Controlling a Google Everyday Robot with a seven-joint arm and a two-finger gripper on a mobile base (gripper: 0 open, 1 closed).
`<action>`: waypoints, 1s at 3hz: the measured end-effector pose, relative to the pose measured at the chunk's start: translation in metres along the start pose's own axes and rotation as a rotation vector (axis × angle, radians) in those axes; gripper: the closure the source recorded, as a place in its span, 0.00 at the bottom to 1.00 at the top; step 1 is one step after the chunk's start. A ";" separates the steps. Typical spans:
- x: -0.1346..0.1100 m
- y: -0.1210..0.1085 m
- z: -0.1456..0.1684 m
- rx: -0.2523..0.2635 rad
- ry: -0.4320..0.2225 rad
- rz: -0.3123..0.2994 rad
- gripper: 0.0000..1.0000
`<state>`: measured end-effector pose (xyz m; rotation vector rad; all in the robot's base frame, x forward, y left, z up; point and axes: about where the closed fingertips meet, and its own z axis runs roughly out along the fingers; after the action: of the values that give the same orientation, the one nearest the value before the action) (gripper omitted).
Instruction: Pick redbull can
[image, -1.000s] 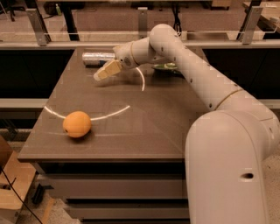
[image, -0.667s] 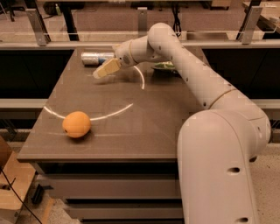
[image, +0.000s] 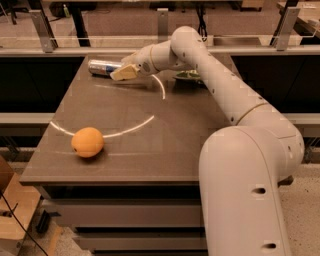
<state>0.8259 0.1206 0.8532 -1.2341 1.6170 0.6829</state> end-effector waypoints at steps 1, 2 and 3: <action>0.004 -0.002 -0.001 0.008 -0.006 0.012 0.65; -0.007 0.000 -0.008 0.005 -0.018 0.004 0.88; -0.047 0.007 -0.036 0.000 -0.036 -0.067 1.00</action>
Offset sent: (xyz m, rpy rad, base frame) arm -0.0080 -0.0130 0.0293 0.0277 -0.0242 -0.0042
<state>0.8089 0.1114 0.9095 -1.2635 1.5394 0.6591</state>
